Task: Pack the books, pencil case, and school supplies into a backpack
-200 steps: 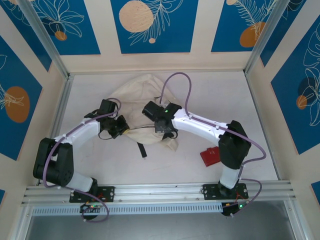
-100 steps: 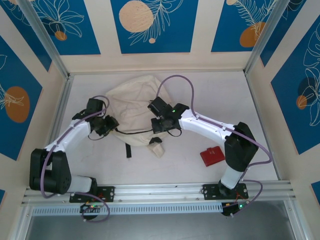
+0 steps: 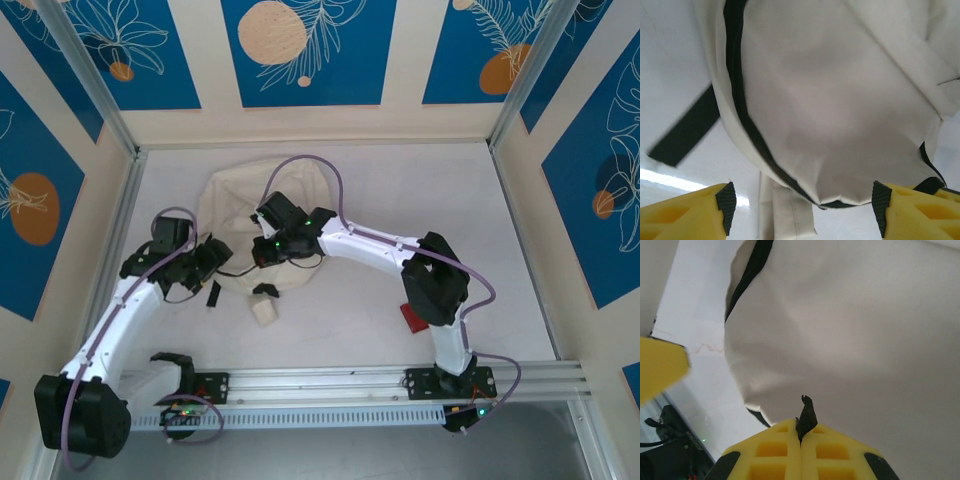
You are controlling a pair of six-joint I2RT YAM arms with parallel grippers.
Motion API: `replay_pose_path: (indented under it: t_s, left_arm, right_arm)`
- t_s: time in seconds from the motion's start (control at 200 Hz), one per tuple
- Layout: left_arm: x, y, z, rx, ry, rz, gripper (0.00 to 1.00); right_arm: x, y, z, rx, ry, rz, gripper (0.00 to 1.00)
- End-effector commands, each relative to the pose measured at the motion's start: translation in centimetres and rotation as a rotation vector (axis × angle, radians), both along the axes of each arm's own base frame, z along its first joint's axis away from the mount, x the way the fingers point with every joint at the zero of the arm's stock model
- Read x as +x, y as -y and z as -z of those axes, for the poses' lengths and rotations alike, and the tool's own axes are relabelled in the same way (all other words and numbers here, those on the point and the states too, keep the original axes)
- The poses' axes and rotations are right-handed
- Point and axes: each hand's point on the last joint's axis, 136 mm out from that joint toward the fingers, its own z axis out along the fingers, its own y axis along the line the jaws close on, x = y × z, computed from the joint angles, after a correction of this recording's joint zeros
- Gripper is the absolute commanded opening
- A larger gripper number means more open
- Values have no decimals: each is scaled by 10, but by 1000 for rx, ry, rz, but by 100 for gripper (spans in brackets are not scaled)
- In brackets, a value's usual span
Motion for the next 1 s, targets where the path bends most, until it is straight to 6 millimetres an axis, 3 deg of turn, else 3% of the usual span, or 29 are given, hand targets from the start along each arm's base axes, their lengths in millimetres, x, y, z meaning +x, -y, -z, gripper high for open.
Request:
replay_pose_path:
  t_s: [0.0,0.24,0.375,0.495,0.65,0.865,0.995]
  left_arm:
    - [-4,14,9,-142,-31,-55,75]
    - [14,16,14,-185,11,-104,83]
    - [27,20,22,-200,9,-113,80]
    - [32,17,29,-169,3,-123,66]
    - [28,10,43,-105,-31,-122,34]
    - [18,-4,55,3,-73,-105,1]
    - [14,-10,57,44,-84,-98,0]
  right_arm:
    - [-5,-17,-23,82,-5,-22,0]
    - [-14,-15,-25,79,-15,-30,0]
    - [-17,-14,-27,80,-20,-29,0]
    - [-17,-9,-27,59,-13,-7,0]
    - [-14,13,-23,-33,41,46,0]
    - [-1,81,-8,-303,140,229,0]
    - [8,128,-3,-450,171,374,0]
